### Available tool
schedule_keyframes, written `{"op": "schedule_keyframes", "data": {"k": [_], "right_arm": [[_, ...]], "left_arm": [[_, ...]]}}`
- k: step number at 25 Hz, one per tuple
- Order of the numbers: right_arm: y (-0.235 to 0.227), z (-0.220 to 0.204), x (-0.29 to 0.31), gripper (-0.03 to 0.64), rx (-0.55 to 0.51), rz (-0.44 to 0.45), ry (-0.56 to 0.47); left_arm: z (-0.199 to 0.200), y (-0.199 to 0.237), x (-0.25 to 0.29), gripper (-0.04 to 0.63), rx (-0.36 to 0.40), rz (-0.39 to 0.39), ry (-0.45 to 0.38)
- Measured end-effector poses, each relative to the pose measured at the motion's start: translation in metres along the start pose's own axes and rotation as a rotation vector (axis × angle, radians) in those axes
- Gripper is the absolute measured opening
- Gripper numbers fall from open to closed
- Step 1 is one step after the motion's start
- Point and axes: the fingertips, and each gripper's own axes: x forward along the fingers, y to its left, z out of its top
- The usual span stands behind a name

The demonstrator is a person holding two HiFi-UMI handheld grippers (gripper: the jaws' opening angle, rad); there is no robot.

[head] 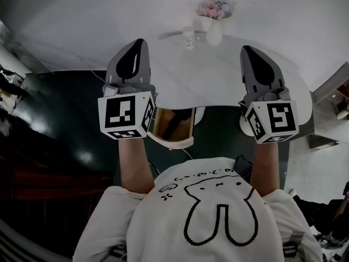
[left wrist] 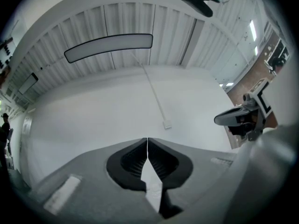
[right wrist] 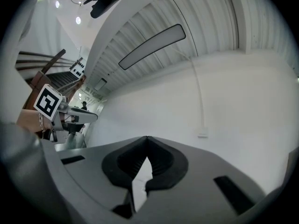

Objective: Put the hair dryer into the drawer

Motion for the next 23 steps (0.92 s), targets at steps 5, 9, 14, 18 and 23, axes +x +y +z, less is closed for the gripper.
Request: {"op": "schedule_keyframes", "data": {"k": [5, 9, 14, 18, 23], "right_arm": [[0.006, -0.002, 0.0, 0.0, -0.01, 0.015, 0.012], [0.01, -0.003, 0.0, 0.0, -0.02, 0.025, 0.021], [0.01, -0.002, -0.002, 0.0, -0.017, 0.023, 0.026], [0.012, -0.003, -0.002, 0.0, -0.02, 0.029, 0.031], [0.017, -0.002, -0.002, 0.0, -0.023, 0.037, 0.034]], "left_arm": [[-0.005, -0.002, -0.003, 0.018, -0.057, -0.011, 0.013], [-0.008, 0.002, -0.005, 0.018, -0.117, 0.009, 0.023], [-0.01, -0.003, -0.005, 0.018, -0.069, -0.012, 0.038], [-0.011, -0.007, -0.004, 0.018, -0.026, -0.014, 0.051], [-0.01, -0.008, -0.004, 0.018, 0.006, -0.013, 0.057]]}}
